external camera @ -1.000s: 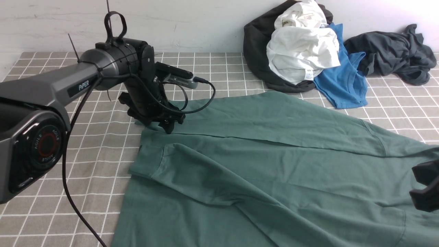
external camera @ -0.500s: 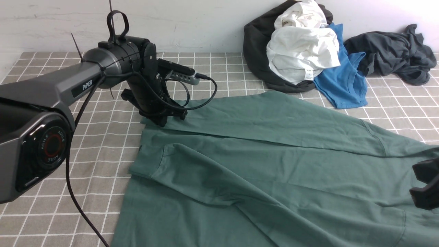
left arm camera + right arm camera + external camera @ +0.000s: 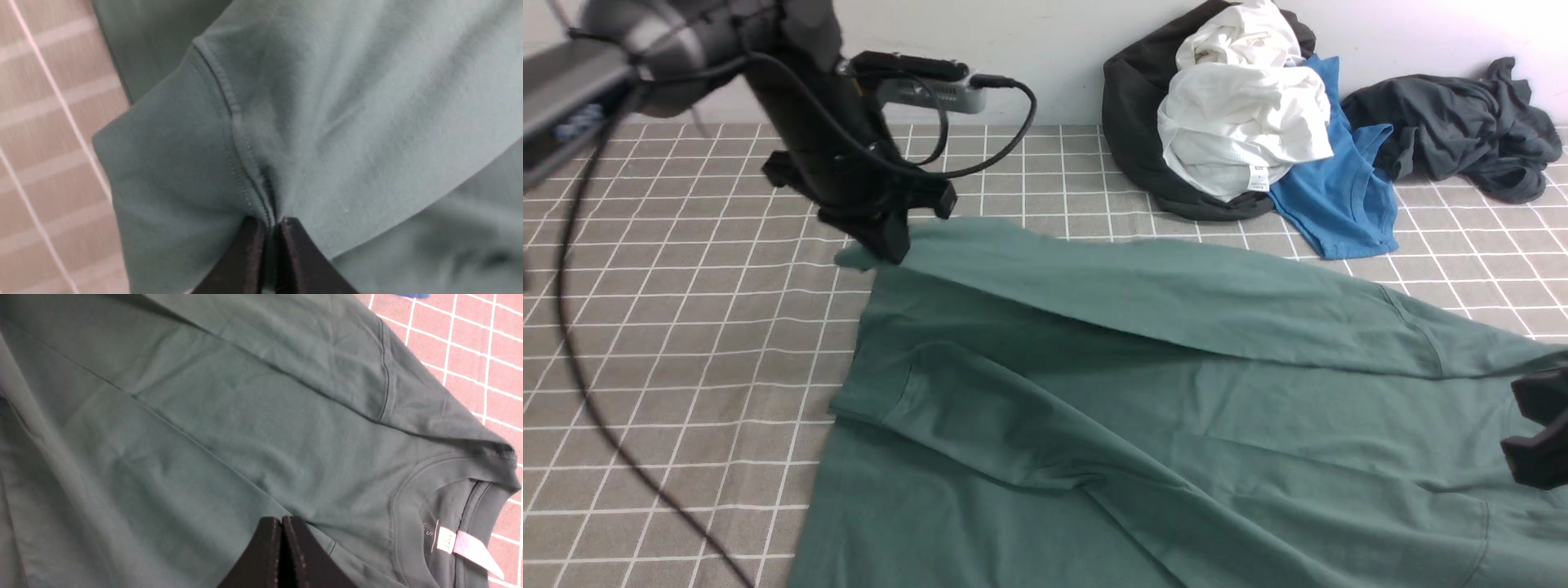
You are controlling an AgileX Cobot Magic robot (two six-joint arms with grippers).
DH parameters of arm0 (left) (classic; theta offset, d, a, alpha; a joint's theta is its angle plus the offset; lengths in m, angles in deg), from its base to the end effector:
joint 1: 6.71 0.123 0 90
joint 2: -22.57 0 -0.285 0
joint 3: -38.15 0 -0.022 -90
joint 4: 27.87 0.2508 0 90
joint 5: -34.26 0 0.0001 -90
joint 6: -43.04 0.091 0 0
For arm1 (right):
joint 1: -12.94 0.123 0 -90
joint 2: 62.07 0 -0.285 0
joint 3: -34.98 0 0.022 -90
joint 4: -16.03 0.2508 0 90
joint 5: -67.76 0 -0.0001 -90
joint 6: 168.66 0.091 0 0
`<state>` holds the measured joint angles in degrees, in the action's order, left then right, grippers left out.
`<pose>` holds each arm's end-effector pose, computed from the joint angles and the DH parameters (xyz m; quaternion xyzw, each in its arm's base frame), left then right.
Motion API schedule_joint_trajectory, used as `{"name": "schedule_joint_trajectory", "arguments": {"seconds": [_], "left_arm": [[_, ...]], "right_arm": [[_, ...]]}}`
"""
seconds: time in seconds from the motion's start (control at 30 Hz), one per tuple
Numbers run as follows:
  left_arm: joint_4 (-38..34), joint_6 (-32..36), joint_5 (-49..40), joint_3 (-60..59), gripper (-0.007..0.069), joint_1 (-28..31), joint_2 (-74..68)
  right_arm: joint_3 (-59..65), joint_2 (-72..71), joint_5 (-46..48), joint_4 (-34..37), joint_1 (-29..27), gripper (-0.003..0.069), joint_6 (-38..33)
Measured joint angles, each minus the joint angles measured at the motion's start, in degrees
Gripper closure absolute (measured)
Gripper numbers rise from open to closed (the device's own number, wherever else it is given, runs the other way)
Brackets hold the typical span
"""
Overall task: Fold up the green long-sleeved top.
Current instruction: Use the left arm to drag and drop the cuff onto the cuff closest to the left arm, then use both arms simultaneously to clamp the lower edge of the clothing fabric
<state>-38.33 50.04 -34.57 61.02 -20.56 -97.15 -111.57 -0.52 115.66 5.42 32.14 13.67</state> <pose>0.3997 -0.1144 0.2756 0.1571 0.9758 -0.0957 0.1186 0.1655 0.0445 0.3021 -0.1750 0.9284 -0.0241 0.3270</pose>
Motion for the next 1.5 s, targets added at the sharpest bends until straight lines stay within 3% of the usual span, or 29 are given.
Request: {"name": "schedule_joint_trajectory", "arguments": {"seconds": [0.13,0.23,0.37,0.47,0.63,0.8,0.97,1.13,1.5], "left_arm": [[-0.61,0.0,3.53,-13.73,0.0612,0.0,8.0],[-2.04,0.0,11.06,-28.04,0.061,0.0,16.01],[-3.03,0.0,17.22,-36.56,0.0588,0.0,19.11],[-3.23,0.93,21.2,-41.5,0.0505,0.0,19.0],[-3.04,5.85,19.96,-42.85,0.0267,-0.17,19.41],[-2.51,11.87,15.39,-42.93,0.0141,-4.75,23.84],[-0.22,19.71,10.84,-46.53,0.0125,-16.64,27.6],[4.79,23.63,13.04,-57.79,0.0125,-25.67,27.69],[8.33,28.0,27.89,-67.81,0.0125,-29.22,27.87]], "right_arm": [[0.0,0.0,0.4,0.0,0.0,0.0673,0.12],[0.0,0.0,0.84,0.75,0.0,0.0673,0.12],[0.0,0.0,0.84,1.1,0.0,0.0673,0.12],[0.0,0.0,1.69,2.34,0.0,0.0671,0.12],[-2.04,0.0,8.78,7.06,0.0,0.0625,-1.94],[-6.79,0.0,17.6,14.64,1.48,0.0549,-7.92],[-7.98,-0.05,23.07,20.7,5.93,0.048,-12.34],[-7.55,-2.09,23.72,20.88,9.15,0.0454,-13.19],[-7.43,-2.81,23.83,19.93,9.14,0.0452,-13.38]]}}
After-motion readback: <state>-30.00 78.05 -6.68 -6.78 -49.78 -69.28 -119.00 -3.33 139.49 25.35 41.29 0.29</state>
